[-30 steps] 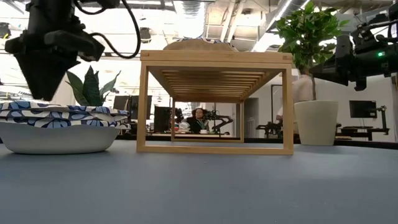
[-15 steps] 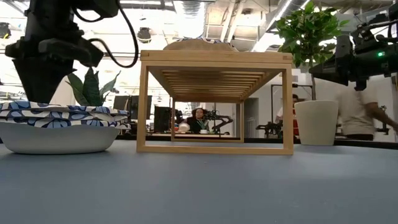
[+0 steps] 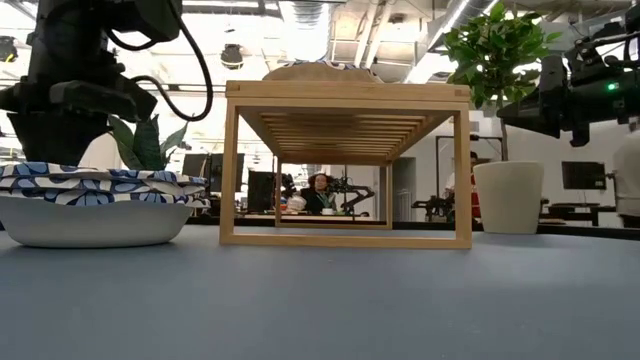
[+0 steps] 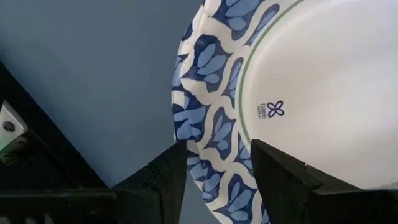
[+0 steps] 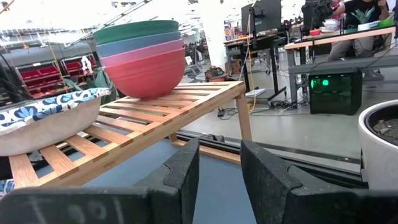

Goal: Place and stack bowls onto a shelf
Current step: Stack the white patterned bowl on the white patterned bowl

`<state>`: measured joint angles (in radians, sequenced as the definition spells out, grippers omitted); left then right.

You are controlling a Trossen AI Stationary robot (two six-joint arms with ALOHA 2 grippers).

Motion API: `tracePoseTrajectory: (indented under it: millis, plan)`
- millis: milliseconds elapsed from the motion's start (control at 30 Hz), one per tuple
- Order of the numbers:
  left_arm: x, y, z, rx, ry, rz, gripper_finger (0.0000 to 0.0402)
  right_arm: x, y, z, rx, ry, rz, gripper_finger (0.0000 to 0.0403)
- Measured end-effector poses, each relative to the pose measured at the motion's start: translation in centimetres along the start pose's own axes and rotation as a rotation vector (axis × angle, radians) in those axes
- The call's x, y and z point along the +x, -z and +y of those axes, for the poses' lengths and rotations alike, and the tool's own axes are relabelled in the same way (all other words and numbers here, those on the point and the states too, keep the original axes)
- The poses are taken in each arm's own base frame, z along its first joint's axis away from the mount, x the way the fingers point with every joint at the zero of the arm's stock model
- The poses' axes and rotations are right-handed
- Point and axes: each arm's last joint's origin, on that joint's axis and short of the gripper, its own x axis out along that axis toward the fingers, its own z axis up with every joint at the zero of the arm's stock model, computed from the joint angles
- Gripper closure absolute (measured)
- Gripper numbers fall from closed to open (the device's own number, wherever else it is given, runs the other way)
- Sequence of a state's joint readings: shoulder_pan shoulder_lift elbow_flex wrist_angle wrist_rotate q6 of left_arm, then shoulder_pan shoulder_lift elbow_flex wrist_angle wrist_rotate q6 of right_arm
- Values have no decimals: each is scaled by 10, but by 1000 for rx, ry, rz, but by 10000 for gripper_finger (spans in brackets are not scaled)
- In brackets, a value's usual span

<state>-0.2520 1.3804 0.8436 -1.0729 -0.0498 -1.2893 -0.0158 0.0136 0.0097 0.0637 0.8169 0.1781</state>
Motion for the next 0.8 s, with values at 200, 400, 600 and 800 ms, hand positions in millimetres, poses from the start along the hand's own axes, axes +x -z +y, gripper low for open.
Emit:
tracePoseTrajectory:
  millis: [200,400,600,800]
  plan:
    - [0,0,0,1,-3,-8,291,0,0,0,-2,0,0,259]
    - [0,-1,0,1,-6,-18,366,0,0,0,-3,0,0,259]
    - [0,-1,0,2,-8,-25,397,0,0,0,-4,0,0,259]
    - [0,-2,1,-3,-1,8,401,0,0,0,-7,0,2,259]
